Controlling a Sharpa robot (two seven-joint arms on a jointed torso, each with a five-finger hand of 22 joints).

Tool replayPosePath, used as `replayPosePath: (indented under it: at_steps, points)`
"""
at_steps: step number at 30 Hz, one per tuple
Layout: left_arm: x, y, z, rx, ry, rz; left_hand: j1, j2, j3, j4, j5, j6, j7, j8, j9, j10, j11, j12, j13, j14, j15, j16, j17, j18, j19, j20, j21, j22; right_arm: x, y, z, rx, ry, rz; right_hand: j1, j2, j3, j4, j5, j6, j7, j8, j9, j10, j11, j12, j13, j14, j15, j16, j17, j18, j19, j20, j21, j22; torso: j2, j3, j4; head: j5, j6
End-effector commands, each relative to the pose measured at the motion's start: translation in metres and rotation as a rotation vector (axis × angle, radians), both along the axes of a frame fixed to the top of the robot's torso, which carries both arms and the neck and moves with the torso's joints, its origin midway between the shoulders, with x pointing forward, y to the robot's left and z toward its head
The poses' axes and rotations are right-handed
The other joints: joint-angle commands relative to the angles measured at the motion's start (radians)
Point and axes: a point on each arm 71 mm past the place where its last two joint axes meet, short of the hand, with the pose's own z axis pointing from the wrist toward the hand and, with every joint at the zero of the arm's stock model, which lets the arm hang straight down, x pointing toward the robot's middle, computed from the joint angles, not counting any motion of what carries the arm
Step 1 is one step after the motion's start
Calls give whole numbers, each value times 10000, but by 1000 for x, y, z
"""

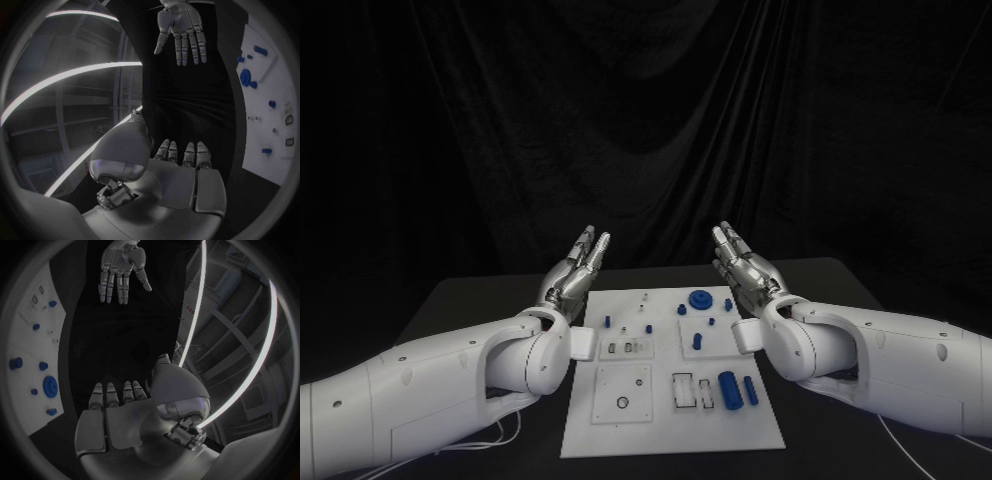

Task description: Assemble the parts on the task board

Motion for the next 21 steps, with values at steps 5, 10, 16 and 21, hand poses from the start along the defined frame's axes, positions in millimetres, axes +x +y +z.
replayPosePath:
  at_steps: [5, 10, 16, 21]
  points:
    - [1, -13, 9, -2614, -116, -2018, 340, 77, 162, 143, 47, 21, -98, 49, 20, 1, -23, -66, -9, 14, -1064, -37, -13, 190, 11, 924, -36, -10, -1, 9, -1, 2023, 1405, 2221, 116, -5, -87, -8, 4, -13, 16, -37, -11, -3, 563, -48, -15, -4, -722, -40, -15, 184, 0, 357, -38, -10, -2, 2, -2, -1, 2]
    - [1, -15, 11, -3093, -97, -2425, 434, 282, 135, 133, 140, 76, 100, 58, 29, 1, 149, -66, -9, 14, -1081, -37, -13, 183, 11, 753, -36, -10, -1, 10, -1, 2371, 1640, 2694, 155, -26, -81, -7, -59, -13, 300, -37, -11, -3, 988, -48, -15, -4, -438, -40, -15, 202, 0, 526, -38, -10, -2, 2, -2, -1, 2]
    - [10, 4, 10, -2113, -1334, -3052, 622, 485, -35, 133, 371, 208, 460, 78, 48, 1, 634, -66, -9, 14, -534, -37, -13, 215, 11, 1782, -36, -10, 3, -4, -2, 1324, 1123, 3638, 167, -50, -71, -7, -141, 35, 797, -20, 5, -3, 1114, -48, -15, -4, -136, -40, -15, 213, 0, 635, -38, -10, 49, 44, 48, 78, -391]
    - [11, 8, 9, -1747, -1496, -3069, 762, 629, -101, 132, 681, 259, 554, 88, 57, 1, 987, -66, -9, 14, -68, -37, -13, 217, 11, 1944, -36, -10, 3, -6, -2, 1208, 1034, 3864, 459, -52, 32, -29, 96, 410, 1474, 138, 108, -3, 1721, -48, -15, -4, 374, -40, -15, 122, 0, 949, -38, -10, 53, 40, 61, 70, -493]
